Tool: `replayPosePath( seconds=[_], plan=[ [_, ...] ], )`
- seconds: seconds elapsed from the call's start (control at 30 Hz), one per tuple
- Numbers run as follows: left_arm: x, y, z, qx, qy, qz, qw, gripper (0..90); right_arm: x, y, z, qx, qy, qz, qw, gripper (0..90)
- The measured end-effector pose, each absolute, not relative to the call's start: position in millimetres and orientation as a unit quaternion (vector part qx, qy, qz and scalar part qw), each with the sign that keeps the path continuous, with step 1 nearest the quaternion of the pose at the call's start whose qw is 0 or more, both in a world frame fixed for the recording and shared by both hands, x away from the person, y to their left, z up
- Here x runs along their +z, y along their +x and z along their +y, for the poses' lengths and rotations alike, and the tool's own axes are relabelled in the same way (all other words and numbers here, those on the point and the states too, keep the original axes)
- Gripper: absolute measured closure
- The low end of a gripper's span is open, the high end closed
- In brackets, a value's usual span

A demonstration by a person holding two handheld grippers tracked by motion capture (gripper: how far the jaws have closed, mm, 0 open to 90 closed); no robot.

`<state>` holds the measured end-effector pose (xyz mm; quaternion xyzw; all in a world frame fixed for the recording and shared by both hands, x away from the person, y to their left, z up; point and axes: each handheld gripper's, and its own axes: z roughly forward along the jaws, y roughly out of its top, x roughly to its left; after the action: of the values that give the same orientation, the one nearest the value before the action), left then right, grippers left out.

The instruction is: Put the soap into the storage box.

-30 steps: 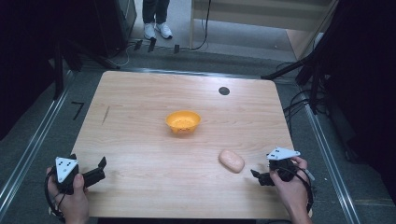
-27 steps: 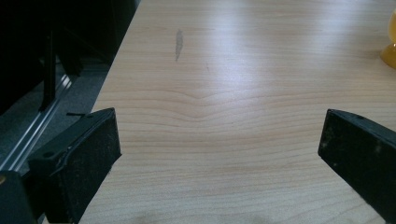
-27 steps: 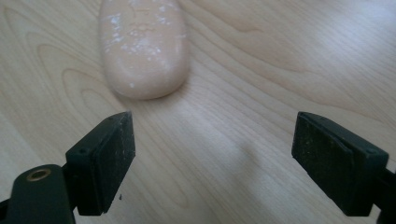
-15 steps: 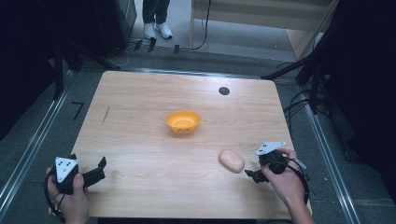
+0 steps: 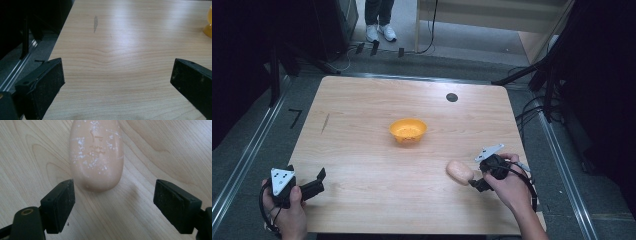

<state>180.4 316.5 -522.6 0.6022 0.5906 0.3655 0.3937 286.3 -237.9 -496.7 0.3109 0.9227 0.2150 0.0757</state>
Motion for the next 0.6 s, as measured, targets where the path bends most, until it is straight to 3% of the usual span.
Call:
replayPosePath(
  seconds=[0.6],
  plan=[
    [-522, 180, 317, 0.365, 0.603, 0.591, 0.394, 0.0, -498, 302, -210, 0.178, 0.304, 0.935, 0.044, 19.7]
  ],
)
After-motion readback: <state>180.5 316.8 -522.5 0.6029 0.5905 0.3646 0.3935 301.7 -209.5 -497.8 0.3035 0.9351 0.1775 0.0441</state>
